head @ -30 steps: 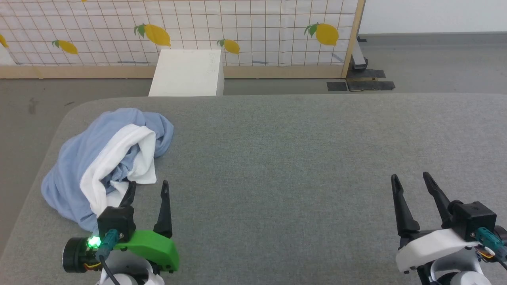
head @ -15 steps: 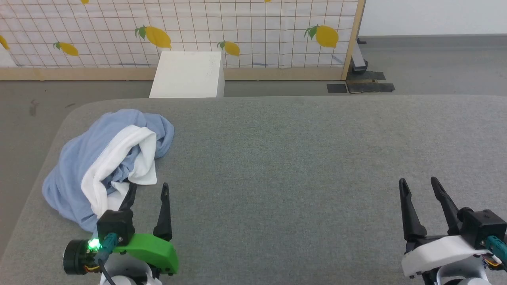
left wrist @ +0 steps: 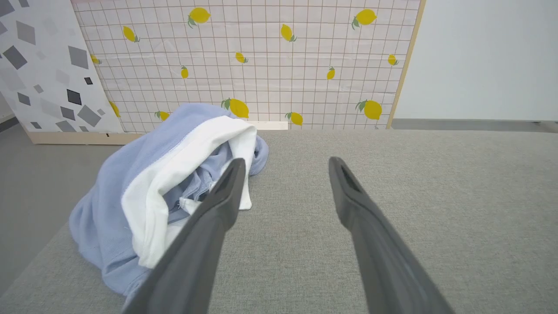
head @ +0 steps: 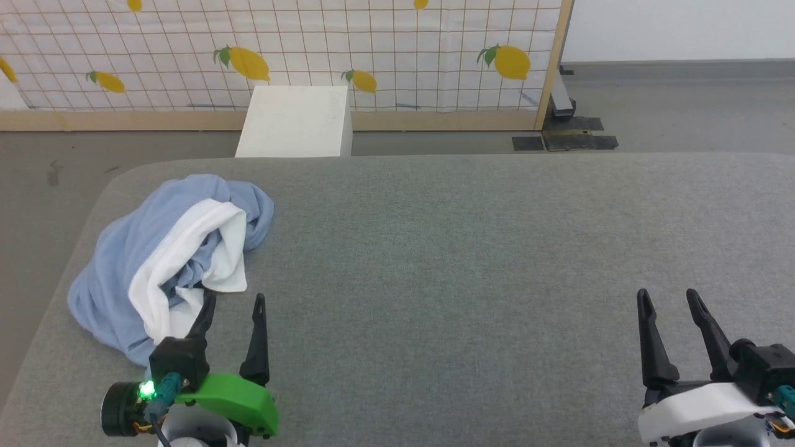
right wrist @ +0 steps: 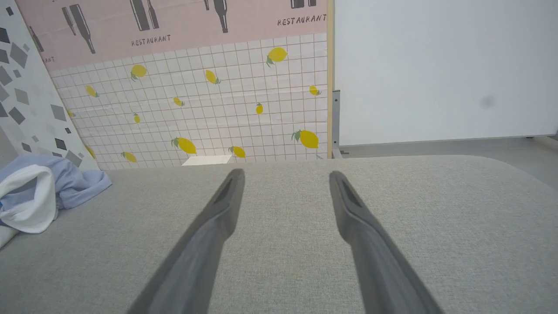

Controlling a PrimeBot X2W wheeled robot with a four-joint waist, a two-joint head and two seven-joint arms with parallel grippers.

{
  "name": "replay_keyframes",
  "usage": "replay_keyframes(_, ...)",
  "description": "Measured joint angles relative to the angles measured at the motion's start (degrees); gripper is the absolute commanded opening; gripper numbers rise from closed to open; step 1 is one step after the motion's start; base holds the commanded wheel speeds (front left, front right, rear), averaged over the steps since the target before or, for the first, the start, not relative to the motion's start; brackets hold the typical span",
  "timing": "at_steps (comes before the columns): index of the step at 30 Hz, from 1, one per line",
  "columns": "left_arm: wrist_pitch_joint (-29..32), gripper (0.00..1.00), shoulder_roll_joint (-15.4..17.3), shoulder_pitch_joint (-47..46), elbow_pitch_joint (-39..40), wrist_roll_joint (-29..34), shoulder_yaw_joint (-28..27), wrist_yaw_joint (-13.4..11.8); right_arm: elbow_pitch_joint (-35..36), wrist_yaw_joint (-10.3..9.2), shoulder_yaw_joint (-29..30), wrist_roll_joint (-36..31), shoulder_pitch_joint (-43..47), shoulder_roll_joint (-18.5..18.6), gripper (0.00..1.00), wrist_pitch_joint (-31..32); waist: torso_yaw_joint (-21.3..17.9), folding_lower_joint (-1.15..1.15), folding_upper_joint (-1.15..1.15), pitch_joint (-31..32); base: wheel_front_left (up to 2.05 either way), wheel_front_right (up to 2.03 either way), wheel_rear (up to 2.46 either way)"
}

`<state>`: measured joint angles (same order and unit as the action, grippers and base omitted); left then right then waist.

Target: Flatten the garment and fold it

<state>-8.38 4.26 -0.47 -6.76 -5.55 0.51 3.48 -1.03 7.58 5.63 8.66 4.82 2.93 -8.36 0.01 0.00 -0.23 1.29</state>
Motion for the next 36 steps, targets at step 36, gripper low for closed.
replay_keyframes(36, -4.34, 1.00, 1.29, 0.46, -3.76, -3.03, 0.36, 0.99, -1.23, 0.00, 2.25, 3.00, 2.43, 0.00, 1.00, -4.30, 0.66, 0.00, 0.00, 0.52, 0.00, 0.00, 0.00)
